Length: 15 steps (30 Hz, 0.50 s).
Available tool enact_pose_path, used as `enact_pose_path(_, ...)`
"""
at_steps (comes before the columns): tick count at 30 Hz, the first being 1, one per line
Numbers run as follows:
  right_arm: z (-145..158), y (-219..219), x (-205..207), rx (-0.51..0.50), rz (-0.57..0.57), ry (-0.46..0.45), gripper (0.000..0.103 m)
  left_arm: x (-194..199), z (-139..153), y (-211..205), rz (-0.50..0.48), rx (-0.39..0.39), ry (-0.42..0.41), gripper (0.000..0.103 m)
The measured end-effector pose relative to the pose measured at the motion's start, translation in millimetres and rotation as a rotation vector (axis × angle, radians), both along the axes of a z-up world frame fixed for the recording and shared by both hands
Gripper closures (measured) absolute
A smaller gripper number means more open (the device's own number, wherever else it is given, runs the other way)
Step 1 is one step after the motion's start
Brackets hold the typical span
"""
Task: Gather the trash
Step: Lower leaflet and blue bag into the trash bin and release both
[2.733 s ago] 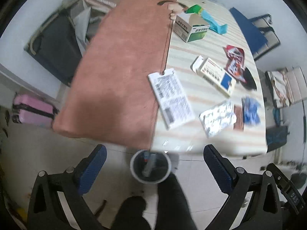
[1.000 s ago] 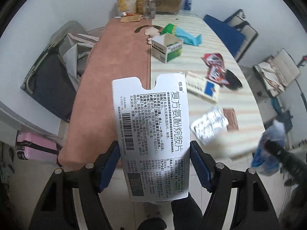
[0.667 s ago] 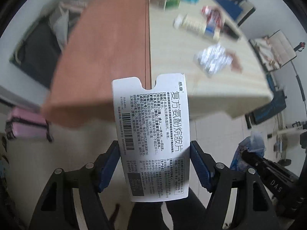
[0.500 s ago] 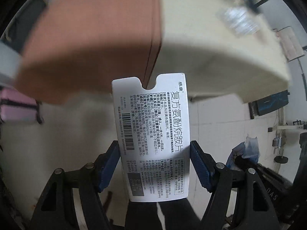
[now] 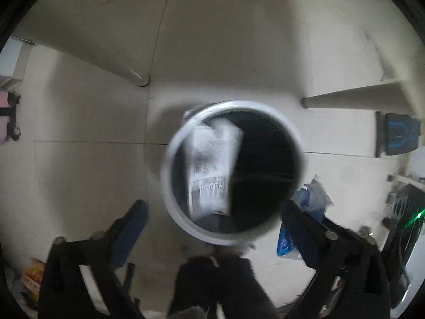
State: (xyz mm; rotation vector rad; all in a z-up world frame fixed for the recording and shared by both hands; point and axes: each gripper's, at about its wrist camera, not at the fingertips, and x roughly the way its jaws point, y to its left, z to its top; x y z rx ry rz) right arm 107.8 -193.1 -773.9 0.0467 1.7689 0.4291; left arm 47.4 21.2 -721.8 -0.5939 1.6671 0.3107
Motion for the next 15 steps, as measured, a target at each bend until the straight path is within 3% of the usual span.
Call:
enact_pose_path(4,-16,0,-5,-0.086,0.039,-0.035,0.003,-16,-2,17,-0.002,0.073,0.019,0.0)
enact_pose_path(8,-2,5,-10,-0.195,0.102,-0.114,0.0,-28,16,15,-0.026,0.19,0.016,0.0)
enact_pose_path(15,42,11,-13,-0.257,0.143,-0.176,0.0,-41,53,9,-0.034,0.225,0.022,0.0)
